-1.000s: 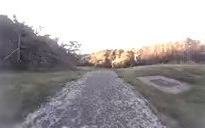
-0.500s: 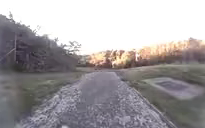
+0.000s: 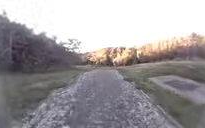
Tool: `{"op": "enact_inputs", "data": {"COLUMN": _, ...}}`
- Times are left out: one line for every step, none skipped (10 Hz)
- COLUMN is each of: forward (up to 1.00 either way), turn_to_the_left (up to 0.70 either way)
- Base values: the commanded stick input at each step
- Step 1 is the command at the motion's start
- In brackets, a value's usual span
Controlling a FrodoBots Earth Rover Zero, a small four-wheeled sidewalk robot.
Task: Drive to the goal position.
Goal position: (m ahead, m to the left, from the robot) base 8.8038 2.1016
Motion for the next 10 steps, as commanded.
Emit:
{"op": "enact_inputs", "data": {"forward": 1.00, "turn_to_the_left": 0.00}}
{"op": "enact_inputs", "data": {"forward": 1.00, "turn_to_the_left": 0.00}}
{"op": "enact_inputs", "data": {"forward": 1.00, "turn_to_the_left": 0.00}}
{"op": "enact_inputs", "data": {"forward": 1.00, "turn_to_the_left": 0.00}}
{"op": "enact_inputs", "data": {"forward": 1.00, "turn_to_the_left": 0.00}}
{"op": "enact_inputs", "data": {"forward": 1.00, "turn_to_the_left": 0.00}}
{"op": "enact_inputs", "data": {"forward": 1.00, "turn_to_the_left": -0.01}}
{"op": "enact_inputs", "data": {"forward": 1.00, "turn_to_the_left": 0.00}}
{"op": "enact_inputs", "data": {"forward": 1.00, "turn_to_the_left": -0.01}}
{"op": "enact_inputs", "data": {"forward": 1.00, "turn_to_the_left": 0.00}}
